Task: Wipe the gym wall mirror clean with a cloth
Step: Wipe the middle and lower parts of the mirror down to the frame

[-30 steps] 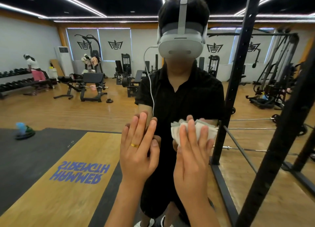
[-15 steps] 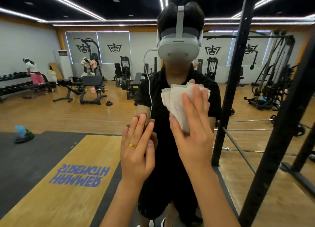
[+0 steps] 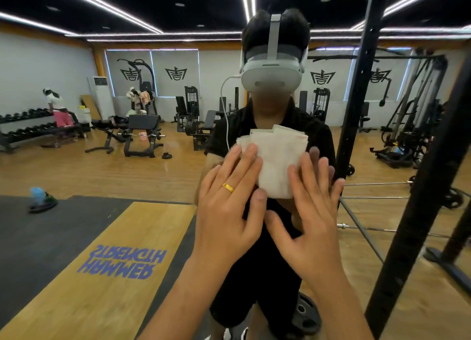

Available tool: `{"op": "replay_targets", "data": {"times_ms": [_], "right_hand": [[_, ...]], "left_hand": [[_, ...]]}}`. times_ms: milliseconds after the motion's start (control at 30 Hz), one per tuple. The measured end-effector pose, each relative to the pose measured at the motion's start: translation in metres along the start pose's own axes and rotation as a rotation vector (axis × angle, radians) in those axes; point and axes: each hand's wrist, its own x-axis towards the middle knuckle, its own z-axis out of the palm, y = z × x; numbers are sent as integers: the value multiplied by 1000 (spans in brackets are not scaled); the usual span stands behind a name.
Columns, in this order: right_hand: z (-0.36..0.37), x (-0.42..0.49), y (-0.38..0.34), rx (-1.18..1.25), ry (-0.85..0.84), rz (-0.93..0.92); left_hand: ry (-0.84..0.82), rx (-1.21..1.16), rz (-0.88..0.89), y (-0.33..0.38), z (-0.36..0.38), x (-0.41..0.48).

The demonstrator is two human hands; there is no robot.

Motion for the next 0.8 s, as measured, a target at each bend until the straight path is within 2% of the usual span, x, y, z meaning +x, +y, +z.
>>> {"op": "replay_targets", "data": {"times_ms": [100,200,333,567,667,800], "right_hand": [[5,-25,8,31,126,128],[17,-33,20,-55,183,108],[22,-35,29,-123,214,81],[20,-35,32,-140,197,55],[19,-36,31,-136,190,52],[16,-34,34,-158,189,38]], "left_hand": [[94,85,-56,13,11,3],[130,124,-64,23,24,11],[48,232,74,36,38,14],[-57,211,80,16,41,-8],[-101,320,109,4,36,-30],[-118,383,229,2,31,18]]}}
